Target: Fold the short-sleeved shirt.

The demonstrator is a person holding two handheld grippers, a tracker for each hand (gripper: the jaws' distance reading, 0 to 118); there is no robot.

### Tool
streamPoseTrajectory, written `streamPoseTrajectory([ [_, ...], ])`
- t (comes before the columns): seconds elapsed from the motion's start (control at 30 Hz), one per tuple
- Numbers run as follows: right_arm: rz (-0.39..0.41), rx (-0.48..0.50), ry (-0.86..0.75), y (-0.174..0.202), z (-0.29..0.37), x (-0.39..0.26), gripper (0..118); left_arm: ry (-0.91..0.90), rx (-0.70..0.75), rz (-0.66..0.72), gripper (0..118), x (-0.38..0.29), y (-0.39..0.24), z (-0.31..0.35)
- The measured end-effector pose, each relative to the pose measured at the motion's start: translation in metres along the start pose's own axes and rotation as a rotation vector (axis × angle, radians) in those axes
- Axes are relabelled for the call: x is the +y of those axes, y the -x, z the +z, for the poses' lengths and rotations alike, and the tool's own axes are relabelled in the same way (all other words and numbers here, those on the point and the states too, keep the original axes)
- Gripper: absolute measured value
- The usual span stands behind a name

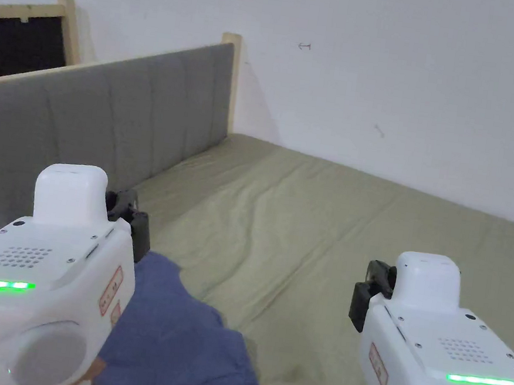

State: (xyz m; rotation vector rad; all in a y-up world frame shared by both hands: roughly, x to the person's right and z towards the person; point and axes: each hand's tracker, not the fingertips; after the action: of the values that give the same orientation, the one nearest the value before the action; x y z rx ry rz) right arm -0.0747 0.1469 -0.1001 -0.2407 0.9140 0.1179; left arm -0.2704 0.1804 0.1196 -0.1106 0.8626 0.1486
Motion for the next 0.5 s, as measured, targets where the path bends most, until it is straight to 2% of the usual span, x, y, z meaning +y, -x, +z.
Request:
streamPoseTrajectory([
  [0.2, 0.024, 0.059, 0.066, 0.026, -0.026, -0.011, 0, 0.12, 0.082, -0.032, 0, -0.026, 0.031, -0.031],
  [0.27, 0.041, 0.06, 0.109, 0.027, -0.035, -0.017, 0, 0.207, 0.074, -0.006, 8, -0.04, 0.038, -0.053],
  [0.33, 0.035, 0.055, 0.136, 0.024, -0.042, -0.025, 0, 0.291, 0.055, 0.024, 33, -0.057, 0.041, -0.077],
  [0.37, 0.024, 0.046, 0.158, 0.022, -0.045, -0.028, 0, 0.349, 0.038, 0.04, 41, -0.068, 0.044, -0.091],
  [0.4, 0.009, 0.043, 0.172, 0.02, -0.048, -0.031, 0, 0.399, 0.014, 0.06, 41, -0.078, 0.047, -0.104],
  [0.47, -0.025, 0.038, 0.199, 0.013, -0.053, -0.038, 0, 0.515, 0.015, 0.1, 93, -0.104, 0.05, -0.133],
  [0.5, -0.03, 0.034, 0.208, 0.011, -0.055, -0.04, 0, 0.536, 0.023, 0.113, 111, -0.114, 0.052, -0.144],
])
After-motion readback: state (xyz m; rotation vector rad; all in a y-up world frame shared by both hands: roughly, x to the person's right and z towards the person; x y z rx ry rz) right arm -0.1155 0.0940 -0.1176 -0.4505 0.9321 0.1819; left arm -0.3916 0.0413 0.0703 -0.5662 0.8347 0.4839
